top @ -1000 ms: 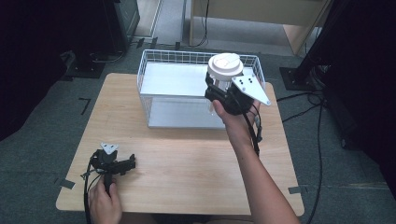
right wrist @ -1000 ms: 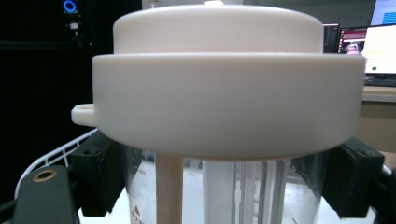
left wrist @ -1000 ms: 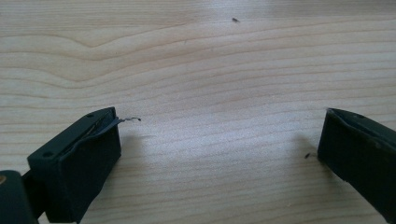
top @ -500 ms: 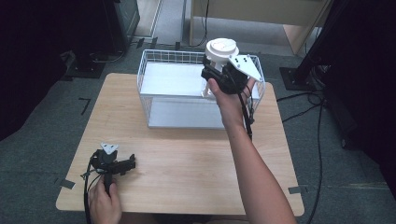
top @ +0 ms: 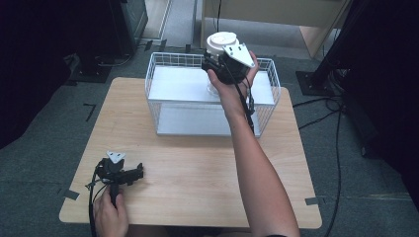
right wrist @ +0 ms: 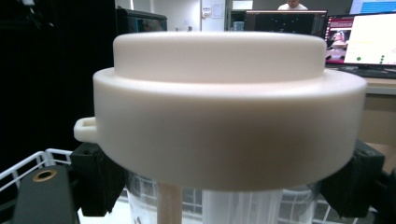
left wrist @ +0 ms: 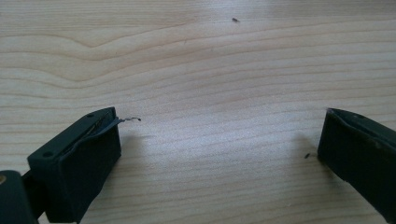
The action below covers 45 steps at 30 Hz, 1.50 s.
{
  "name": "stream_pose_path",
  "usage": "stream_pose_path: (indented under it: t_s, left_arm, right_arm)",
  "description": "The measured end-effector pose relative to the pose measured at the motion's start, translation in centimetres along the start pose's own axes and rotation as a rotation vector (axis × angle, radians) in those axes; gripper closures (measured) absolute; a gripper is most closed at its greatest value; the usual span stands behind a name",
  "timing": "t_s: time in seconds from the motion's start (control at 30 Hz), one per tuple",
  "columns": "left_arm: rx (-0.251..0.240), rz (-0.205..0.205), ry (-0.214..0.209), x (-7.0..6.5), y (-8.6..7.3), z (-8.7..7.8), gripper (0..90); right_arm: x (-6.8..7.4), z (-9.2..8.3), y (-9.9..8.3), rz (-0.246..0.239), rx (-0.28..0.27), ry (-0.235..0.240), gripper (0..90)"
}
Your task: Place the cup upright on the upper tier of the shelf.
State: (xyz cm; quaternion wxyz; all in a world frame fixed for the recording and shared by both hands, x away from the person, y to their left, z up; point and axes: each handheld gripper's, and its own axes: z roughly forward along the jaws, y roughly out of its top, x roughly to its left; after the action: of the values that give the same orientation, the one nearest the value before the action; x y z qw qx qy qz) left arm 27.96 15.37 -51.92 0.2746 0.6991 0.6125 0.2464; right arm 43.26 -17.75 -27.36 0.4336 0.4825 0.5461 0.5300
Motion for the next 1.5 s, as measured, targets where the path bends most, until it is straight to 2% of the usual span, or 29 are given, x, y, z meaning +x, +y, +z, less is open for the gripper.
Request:
stream_pose_path:
  t_s: [0.1, 0.2, 0.33, 0.5, 0.57, 0.6, 0.67, 0.73, 0.93, 1.13, 1.27, 1.4, 1.5]
  left_arm:
    - [0.0, 0.0, 0.0, 0.0, 0.0, 0.0, 0.0]
    - [-0.002, 0.0, 0.0, 0.0, 0.0, 0.0, 0.0]
    - [-0.002, 0.0, 0.001, 0.0, 0.0, 0.0, 0.0]
    - [-0.002, 0.0, 0.001, 0.0, 0.0, 0.0, 0.0]
    - [-0.002, 0.0, 0.001, 0.0, 0.0, 0.0, 0.0]
    - [-0.002, 0.0, 0.001, 0.0, 0.0, 0.0, 0.0]
    - [-0.002, 0.0, 0.001, 0.0, 0.0, 0.0, 0.0]
    - [-0.001, -0.006, 0.007, -0.1, 0.0, 0.0, 0.0]
    - [-0.002, -0.013, 0.015, -0.3, 0.1, 0.1, 0.0]
    - [-0.003, -0.013, 0.016, -0.3, 0.1, 0.1, 0.0]
    - [-0.003, -0.012, 0.016, -0.3, 0.1, 0.1, 0.0]
    - [-0.002, -0.011, 0.016, -0.3, 0.1, 0.1, 0.0]
    - [-0.001, -0.011, 0.016, -0.3, 0.1, 0.1, 0.0]
  right_arm:
    - [0.0, 0.9, 0.3, -0.014, 0.001, -0.003, 15.5]
    - [0.0, 1.4, 0.1, -0.006, 0.013, -0.017, 15.5]
    - [0.0, 1.3, -0.3, 0.0, -0.002, -0.006, 15.5]
    - [-0.2, 1.0, -0.4, 0.014, 0.006, 0.028, 14.8]
    - [-0.4, 0.8, -0.2, 0.017, 0.027, 0.048, 13.6]
    - [-0.6, 0.5, -0.1, 0.012, 0.056, 0.083, 8.2]
    - [-0.7, 0.3, -0.2, 0.014, 0.087, 0.116, 4.6]
    - [-0.8, 0.2, -0.4, 0.006, 0.094, 0.12, 3.6]
    - [-1.8, -1.1, -2.2, 0.041, 0.124, 0.136, 2.7]
    - [-2.6, -2.2, -3.8, 0.034, 0.132, 0.135, 2.8]
    - [-3.5, -3.6, -5.4, 0.035, 0.138, 0.142, 2.8]
    - [-4.1, -4.6, -6.4, 0.051, 0.145, 0.156, 2.8]
    - [-4.5, -5.5, -7.4, 0.036, 0.153, 0.162, 2.8]
